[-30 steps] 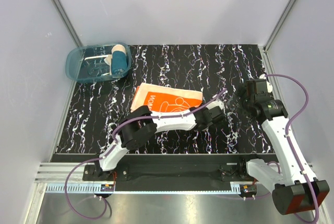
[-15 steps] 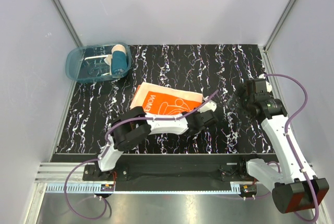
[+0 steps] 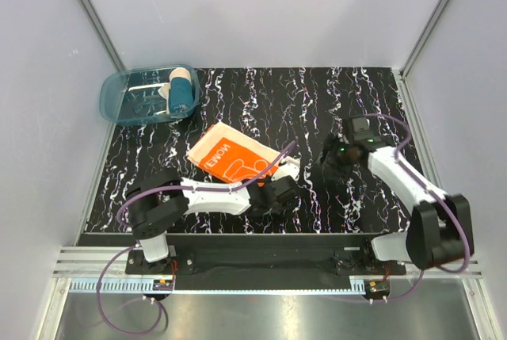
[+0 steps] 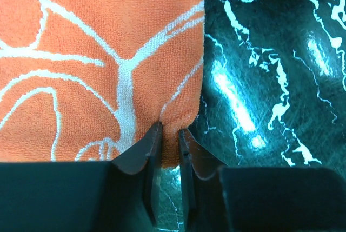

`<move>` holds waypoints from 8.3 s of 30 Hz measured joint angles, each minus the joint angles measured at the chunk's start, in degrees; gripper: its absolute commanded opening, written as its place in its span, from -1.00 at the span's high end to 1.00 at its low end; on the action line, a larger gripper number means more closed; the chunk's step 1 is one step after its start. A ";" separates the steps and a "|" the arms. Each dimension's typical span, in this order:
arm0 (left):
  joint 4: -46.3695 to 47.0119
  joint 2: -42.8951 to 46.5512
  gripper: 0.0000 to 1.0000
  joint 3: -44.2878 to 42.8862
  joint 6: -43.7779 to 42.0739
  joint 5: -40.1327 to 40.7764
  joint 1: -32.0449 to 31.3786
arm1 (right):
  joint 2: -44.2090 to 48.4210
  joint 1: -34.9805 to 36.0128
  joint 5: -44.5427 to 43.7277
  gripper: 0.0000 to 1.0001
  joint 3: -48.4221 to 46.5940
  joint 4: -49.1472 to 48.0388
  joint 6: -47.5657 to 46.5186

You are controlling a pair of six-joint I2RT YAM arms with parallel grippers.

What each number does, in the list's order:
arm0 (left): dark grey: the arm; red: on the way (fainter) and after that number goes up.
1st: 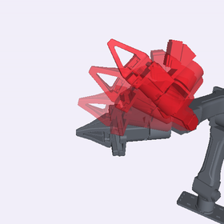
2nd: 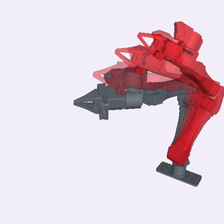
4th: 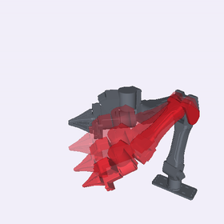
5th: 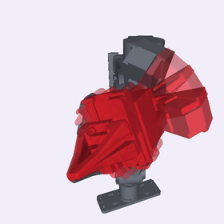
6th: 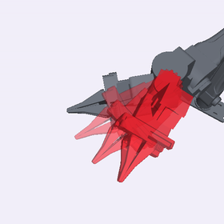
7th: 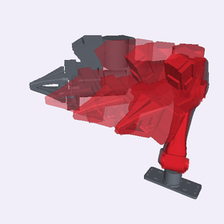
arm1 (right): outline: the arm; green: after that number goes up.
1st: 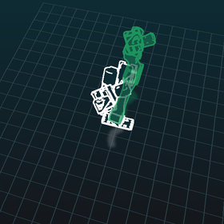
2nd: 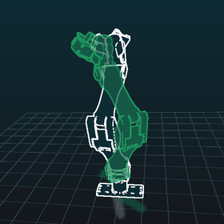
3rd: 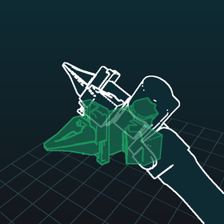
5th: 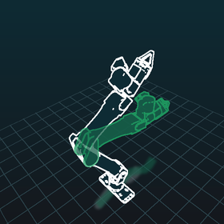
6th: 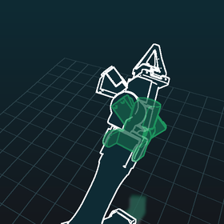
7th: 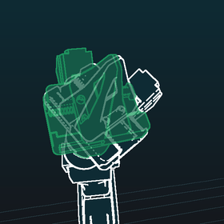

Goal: Roll the towels
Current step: Roll the towel

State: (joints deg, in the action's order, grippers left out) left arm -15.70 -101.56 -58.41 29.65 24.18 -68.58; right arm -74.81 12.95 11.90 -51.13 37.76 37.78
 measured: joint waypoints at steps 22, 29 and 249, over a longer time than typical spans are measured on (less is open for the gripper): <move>1.18 6.25 0.69 4.26 4.35 -1.99 -0.09 | -26.43 11.43 5.33 0.57 -4.85 -18.10 1.73; 1.33 7.98 0.71 4.55 6.16 -2.01 -0.09 | -27.39 10.93 5.11 0.88 -5.60 -16.85 0.81; 65.24 4.57 0.28 37.51 41.11 -56.70 21.66 | -0.07 24.85 1.22 0.53 21.59 -38.23 15.76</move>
State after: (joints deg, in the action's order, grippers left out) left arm 49.54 -96.99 -20.91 70.76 -32.51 -46.92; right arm -74.87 37.80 13.13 -29.54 -0.47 53.54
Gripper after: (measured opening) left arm 0.297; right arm 0.273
